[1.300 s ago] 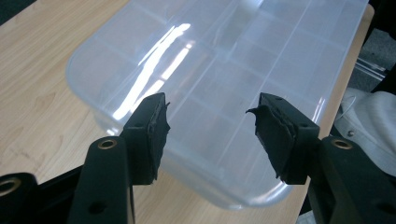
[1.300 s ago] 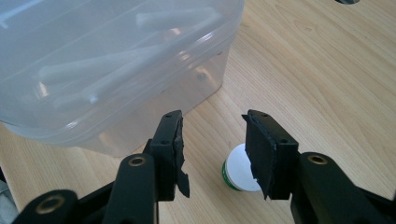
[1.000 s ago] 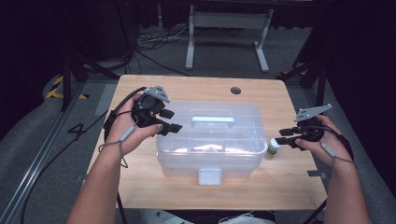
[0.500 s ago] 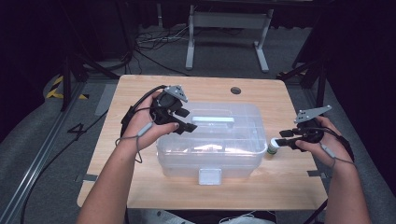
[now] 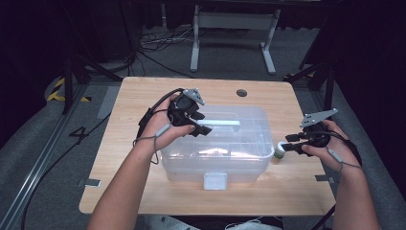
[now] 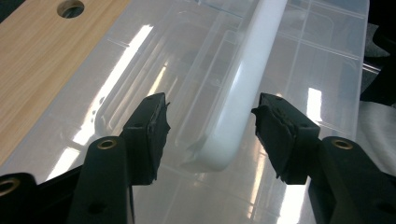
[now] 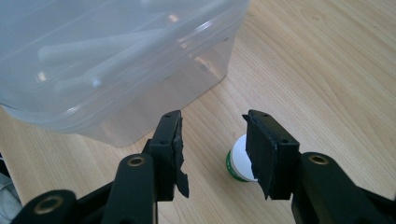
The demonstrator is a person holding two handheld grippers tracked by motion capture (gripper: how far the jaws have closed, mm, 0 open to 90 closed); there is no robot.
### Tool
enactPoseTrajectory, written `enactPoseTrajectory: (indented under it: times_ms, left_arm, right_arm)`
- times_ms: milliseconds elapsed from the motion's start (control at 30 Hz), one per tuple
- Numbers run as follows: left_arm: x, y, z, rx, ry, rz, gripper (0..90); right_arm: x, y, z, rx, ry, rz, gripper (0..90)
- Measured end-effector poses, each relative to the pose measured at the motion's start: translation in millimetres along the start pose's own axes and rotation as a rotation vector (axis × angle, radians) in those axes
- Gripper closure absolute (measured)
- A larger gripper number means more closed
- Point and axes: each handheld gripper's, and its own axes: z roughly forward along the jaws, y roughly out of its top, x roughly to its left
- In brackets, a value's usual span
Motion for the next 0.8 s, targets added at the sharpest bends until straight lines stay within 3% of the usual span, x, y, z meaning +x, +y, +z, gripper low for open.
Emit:
enactPoseTrajectory:
  times_ms: [267,367,633,800]
  left_arm:
    - [-3.1,4.7,10.2,0.020,0.019,0.047,56.0]
    - [-4.2,5.3,10.6,0.017,0.014,0.057,68.1]
    - [-6.5,7.5,10.1,0.018,0.046,0.077,71.4]
    - [-2.8,9.2,9.4,0.024,0.029,0.072,72.0]
  right_arm:
    - [0.9,0.2,0.8,0.005,0.003,-0.003,57.2]
    - [0.9,-0.2,0.3,0.005,0.002,-0.004,57.2]
    - [1.4,-2.0,-0.2,0.007,0.002,-0.002,57.2]
    - [2.5,-4.3,-2.5,-0.003,0.009,0.002,57.2]
